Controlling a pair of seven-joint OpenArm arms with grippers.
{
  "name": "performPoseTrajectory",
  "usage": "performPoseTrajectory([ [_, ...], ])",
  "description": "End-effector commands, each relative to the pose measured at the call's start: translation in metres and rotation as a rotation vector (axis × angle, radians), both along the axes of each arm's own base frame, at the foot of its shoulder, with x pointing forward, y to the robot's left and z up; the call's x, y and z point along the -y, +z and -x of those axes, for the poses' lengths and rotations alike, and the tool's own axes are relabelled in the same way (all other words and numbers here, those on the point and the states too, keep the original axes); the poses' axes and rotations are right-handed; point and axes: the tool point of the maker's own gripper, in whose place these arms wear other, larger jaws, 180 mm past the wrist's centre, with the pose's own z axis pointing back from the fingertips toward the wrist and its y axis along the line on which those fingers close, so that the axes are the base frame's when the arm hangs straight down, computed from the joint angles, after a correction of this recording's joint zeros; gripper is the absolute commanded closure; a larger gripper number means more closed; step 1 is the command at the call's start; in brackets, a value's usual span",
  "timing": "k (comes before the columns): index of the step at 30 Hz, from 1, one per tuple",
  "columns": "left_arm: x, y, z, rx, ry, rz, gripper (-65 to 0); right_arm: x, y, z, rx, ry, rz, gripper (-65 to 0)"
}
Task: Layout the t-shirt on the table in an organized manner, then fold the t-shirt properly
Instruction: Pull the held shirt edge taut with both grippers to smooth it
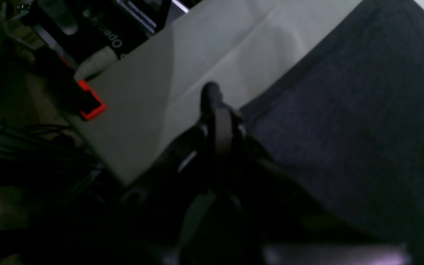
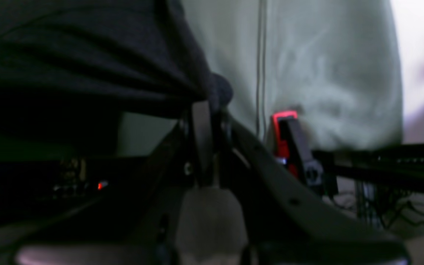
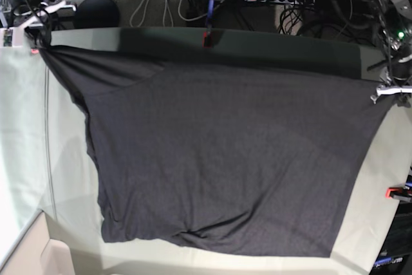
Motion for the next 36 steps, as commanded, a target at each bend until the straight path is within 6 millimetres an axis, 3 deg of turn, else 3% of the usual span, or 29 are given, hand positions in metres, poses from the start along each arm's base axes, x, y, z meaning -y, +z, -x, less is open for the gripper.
performPoseTrajectory([
  [1, -0.006, 0.009, -0.001, 0.019, 0.005, -0.036, 0.0, 0.002, 0.001, 0.005, -0.011, 0.0, 0.006, 0.0],
  [10, -0.003, -0.045, 0.028, -0.109, 0.045, 0.044, 0.0, -0.003, -0.006, 0.02, -0.068, 0.009, -0.006, 0.0],
  [16, -0.003, -0.051, 0.04, -0.139, 0.045, 0.041, 0.0, -0.003, -0.009, 0.026, -0.091, 0.013, -0.006, 0.0],
  [27, -0.004, -0.05, 0.036, -0.128, 0.051, 0.043, 0.0, -0.047, -0.016, 0.0, -0.054, 0.124, -0.091, 0.0],
  [36, -0.004, -0.041, 0.004, -0.065, 0.052, 0.056, 0.0, -0.044, 0.003, -0.048, 0.073, 0.139, -0.072, 0.0],
])
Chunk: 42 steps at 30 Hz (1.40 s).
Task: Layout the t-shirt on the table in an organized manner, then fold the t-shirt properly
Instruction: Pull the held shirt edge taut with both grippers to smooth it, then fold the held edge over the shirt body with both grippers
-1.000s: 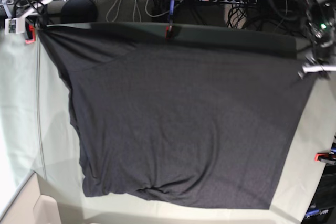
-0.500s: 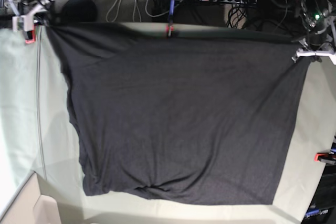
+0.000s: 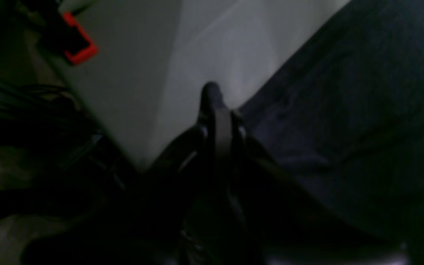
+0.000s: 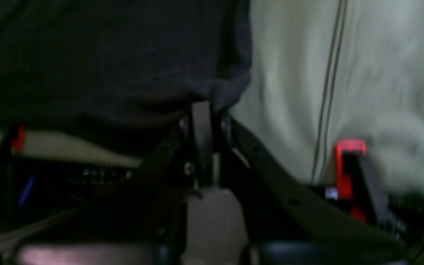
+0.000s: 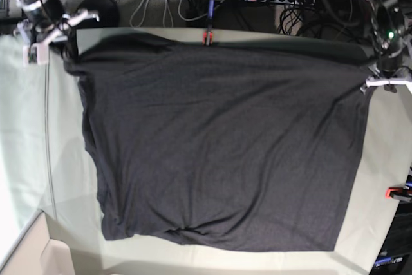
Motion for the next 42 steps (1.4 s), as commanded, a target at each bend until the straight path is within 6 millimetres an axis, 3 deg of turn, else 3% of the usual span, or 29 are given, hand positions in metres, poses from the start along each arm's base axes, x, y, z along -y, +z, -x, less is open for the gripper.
performPoseTrajectory([
  [1, -0.008, 0.011, -0.009, 0.031, 0.002, -0.036, 0.0, 0.003, 0.013, -0.012, 0.059, 0.006, 0.01, 0.0],
  [7, -0.012, 0.007, -0.025, 0.044, 0.018, -0.016, 0.0, 0.014, 0.021, -0.043, 0.075, 0.016, 0.052, 0.0],
  [18, -0.022, 0.009, -0.056, 0.075, 0.032, 0.003, 0.0, 0.037, -0.006, -0.103, -0.008, -0.025, 0.128, 0.0],
  [25, -0.023, -0.003, -0.071, 0.062, 0.044, 0.041, 0.0, 0.032, -0.01, -0.138, 0.02, -0.027, 0.067, 0.0],
  [34, -0.023, 0.004, -0.102, 0.104, 0.053, 0.074, 0.0, 0.029, -0.014, -0.181, 0.034, -0.019, -0.011, 0.0],
  [42, 0.003, -0.001, -0.138, 0.06, -0.082, 0.052, 0.0, 0.025, -0.021, -0.204, 0.027, -0.01, -0.07, 0.0],
])
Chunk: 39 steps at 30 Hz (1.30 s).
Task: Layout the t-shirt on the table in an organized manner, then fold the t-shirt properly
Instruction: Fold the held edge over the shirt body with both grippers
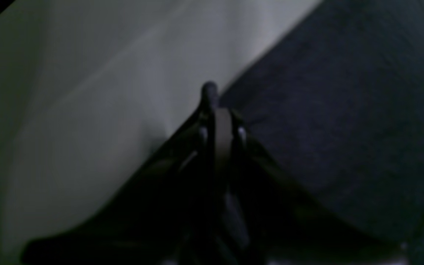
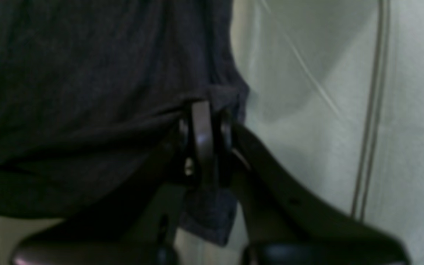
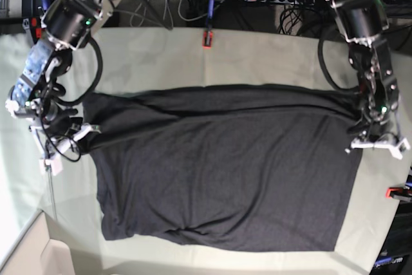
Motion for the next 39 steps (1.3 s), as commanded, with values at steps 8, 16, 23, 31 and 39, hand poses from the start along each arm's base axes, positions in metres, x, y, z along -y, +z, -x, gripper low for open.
performPoseTrajectory([
  [8, -0.021, 0.017, -0.023, 0.034, 0.026, -0.026, 0.0, 0.017, 0.022, -0.037, 0.066, -0.005, -0.014, 0.0],
  [16, -0.024, 0.028, -0.034, 0.055, 0.024, -0.035, -0.1, 0.026, 0.022, -0.043, 0.059, -0.009, -0.017, 0.0],
  [23, -0.017, 0.014, -0.039, 0.024, 0.03, 0.014, -5.6, 0.023, 0.023, -0.045, 0.076, -0.008, -0.022, -14.2],
  [31, -0.017, 0.014, -0.043, 0.02, 0.031, 0.02, -28.6, 0.027, 0.023, -0.042, 0.074, -0.017, -0.017, -32.7],
  [39, -0.009, -0.021, 0.01, -0.091, 0.016, 0.036, -34.7, 0.034, 0.003, -0.005, 0.02, -0.024, 0.02, -33.6],
])
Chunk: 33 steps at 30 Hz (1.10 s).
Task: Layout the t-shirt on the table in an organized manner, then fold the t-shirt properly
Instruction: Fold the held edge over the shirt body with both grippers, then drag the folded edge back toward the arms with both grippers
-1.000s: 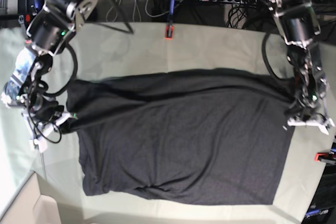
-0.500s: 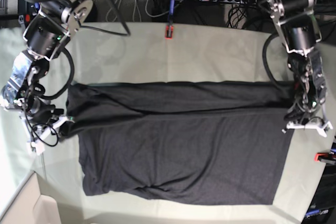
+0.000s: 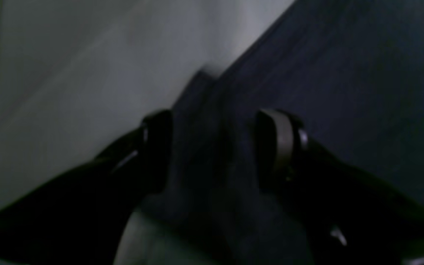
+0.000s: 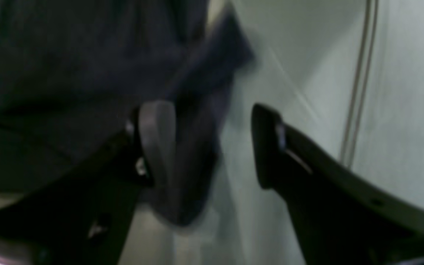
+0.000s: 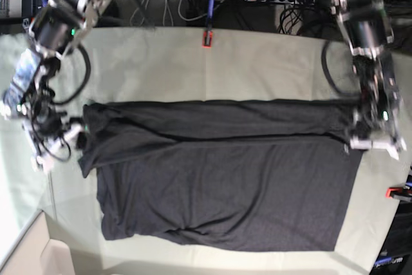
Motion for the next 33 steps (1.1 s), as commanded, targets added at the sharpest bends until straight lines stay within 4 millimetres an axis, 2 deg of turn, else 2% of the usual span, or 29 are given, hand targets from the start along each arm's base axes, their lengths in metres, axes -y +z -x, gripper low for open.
performPoseTrajectory([
  [1, 0.0, 0.004, 0.0, 0.016, -0.001, -0.009, -34.7, 0.007, 0.016, -0.008, 0.058, -0.009, 0.014, -33.6],
  [5, -0.001, -0.007, 0.029, 0.004, -0.003, -0.052, -34.7, 0.004, 0.002, 0.008, 0.021, -0.008, 0.01, -33.5],
  [8, -0.007, -0.01, 0.04, 0.01, -0.003, -0.094, -34.7, 0.004, -0.006, 0.02, -0.007, -0.008, 0.01, -33.5],
  [14, -0.009, -0.007, 0.037, 0.023, -0.003, -0.108, -34.8, 0.004, -0.015, 0.033, -0.036, -0.008, 0.011, -33.5],
  [17, -0.009, -0.013, 0.038, 0.009, 0.002, -0.098, -34.7, 0.004, -0.019, 0.038, -0.048, -0.008, 0.011, -33.5],
  [19, -0.008, -0.015, 0.032, 0.008, 0.005, -0.087, -34.4, 0.004, -0.023, 0.044, -0.061, -0.008, 0.011, -33.8],
  [22, -0.007, -0.026, 0.035, -0.02, 0.013, -0.071, -33.9, 0.003, -0.024, 0.044, -0.064, -0.002, 0.012, -34.0],
  [23, -0.007, -0.026, 0.035, -0.021, 0.013, -0.07, -32.4, 0.003, -0.024, 0.044, -0.064, -0.002, 0.012, -34.0],
  [25, -0.007, -0.026, 0.035, -0.02, 0.013, -0.071, -24.8, 0.003, -0.024, 0.044, -0.064, -0.002, 0.012, -34.0],
  [29, -0.006, -0.024, 0.029, -0.013, 0.013, -0.069, -0.3, 0.002, -0.023, 0.044, -0.063, -0.001, 0.012, -34.0],
  [32, -0.007, -0.024, 0.028, -0.014, 0.014, -0.068, -1.6, 0.007, -0.007, 0.038, -0.022, -0.002, 0.046, -34.0],
  [33, -0.007, -0.023, 0.028, -0.013, 0.014, -0.069, -0.3, 0.002, -0.003, 0.037, -0.01, 0.0, 0.048, -34.0],
])
